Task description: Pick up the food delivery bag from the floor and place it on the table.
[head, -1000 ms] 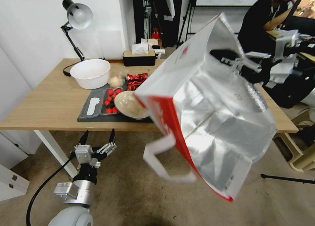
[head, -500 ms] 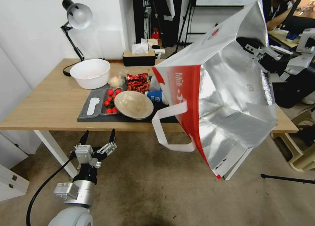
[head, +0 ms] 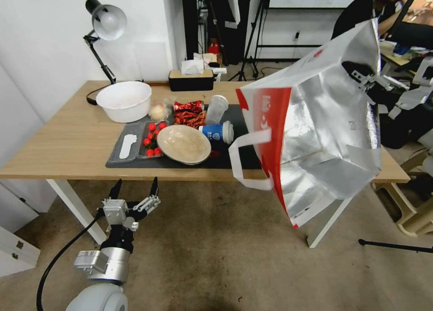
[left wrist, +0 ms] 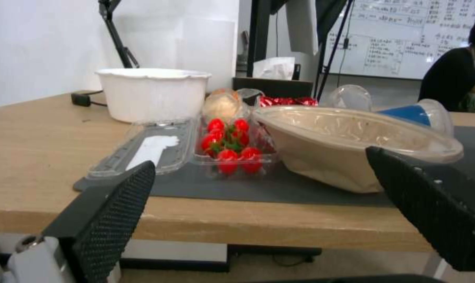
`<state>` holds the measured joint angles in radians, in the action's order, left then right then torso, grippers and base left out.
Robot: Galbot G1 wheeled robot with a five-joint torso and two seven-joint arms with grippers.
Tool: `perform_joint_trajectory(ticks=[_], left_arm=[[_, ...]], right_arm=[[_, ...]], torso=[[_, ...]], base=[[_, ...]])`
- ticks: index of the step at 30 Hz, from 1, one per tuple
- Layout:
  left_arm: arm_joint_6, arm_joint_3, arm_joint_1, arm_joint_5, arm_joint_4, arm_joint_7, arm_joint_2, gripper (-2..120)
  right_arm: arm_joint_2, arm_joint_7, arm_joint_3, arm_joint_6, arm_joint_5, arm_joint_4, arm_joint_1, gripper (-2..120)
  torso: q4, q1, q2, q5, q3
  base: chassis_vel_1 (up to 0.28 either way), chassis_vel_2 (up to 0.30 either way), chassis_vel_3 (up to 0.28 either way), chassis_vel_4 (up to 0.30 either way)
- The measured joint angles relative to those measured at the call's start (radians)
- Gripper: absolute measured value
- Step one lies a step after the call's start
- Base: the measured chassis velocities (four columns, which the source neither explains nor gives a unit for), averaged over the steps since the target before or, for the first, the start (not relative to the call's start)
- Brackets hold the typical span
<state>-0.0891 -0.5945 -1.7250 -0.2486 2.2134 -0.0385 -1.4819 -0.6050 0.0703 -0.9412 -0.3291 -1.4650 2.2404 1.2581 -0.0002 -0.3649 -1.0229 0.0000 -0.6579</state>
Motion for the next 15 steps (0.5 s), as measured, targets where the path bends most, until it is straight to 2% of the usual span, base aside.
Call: perform_joint_trajectory(ticks=[3,7,15], left_arm=[[0.000,0.000,0.000,0.000,-0.001,0.000,0.000,100],[0.000,0.001,0.000,0.000,-0.005,0.000,-0.001,100],[-0.002,0.001,-0.002,0.000,-0.008,0.000,-0.001,100]], right_arm=[[-0.005,0.007,0.005,-0.001,0.005,-0.001,0.000,0],[-0.029,0.069,0.035,-0.018,0.034,-0.024,-0.016,0],[-0.034,0.090,0.042,-0.028,0.046,-0.069,-0.025,0]], torso=[[0.0000,0.000,0.000,0.0000,0.000],[0.0001,0.000,0.000,-0.0001,0.000],[0.0001,0.000,0.000,-0.0001,0.000]], base=[[0.000,0.000,0.000,0.000],[0.000,0.000,0.000,0.000],[0.000,0.000,0.000,0.000]])
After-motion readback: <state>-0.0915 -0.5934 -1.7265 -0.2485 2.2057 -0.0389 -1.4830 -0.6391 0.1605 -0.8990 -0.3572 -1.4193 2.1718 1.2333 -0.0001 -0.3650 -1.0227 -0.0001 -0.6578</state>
